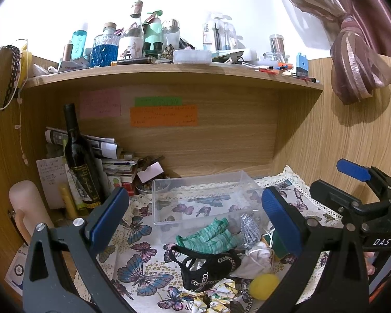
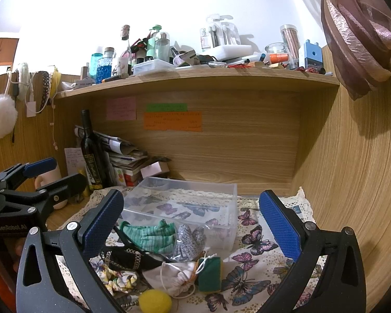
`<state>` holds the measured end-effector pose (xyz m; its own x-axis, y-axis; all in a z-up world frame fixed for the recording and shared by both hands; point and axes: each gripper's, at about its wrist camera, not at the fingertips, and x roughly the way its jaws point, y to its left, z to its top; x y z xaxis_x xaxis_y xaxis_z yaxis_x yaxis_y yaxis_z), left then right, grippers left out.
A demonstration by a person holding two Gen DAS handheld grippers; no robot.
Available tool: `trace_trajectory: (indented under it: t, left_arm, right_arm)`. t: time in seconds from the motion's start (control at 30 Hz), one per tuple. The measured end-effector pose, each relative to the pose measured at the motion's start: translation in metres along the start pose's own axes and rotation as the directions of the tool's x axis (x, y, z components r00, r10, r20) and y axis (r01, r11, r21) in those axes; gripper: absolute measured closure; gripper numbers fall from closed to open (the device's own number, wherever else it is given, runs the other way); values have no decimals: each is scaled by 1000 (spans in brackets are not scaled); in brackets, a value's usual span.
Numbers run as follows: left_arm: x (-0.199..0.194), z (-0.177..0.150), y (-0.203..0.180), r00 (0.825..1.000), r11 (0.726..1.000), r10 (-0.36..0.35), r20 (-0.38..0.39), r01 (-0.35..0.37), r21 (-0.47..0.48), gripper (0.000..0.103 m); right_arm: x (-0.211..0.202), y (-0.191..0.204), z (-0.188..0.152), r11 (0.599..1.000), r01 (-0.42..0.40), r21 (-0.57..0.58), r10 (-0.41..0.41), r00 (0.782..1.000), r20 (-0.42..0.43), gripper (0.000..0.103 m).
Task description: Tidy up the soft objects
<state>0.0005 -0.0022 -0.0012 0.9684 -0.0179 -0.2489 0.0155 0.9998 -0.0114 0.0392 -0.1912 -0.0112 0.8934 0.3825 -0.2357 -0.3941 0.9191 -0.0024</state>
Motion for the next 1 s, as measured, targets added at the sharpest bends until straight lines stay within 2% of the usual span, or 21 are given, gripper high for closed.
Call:
trace_trajectory:
  t: [1.0]
  left_arm:
    - [0, 1, -1, 1000, 1000, -4, 8, 4, -4, 0]
  right_arm:
    - [-2, 2, 3, 1000, -1, 5, 1, 1000, 7, 0]
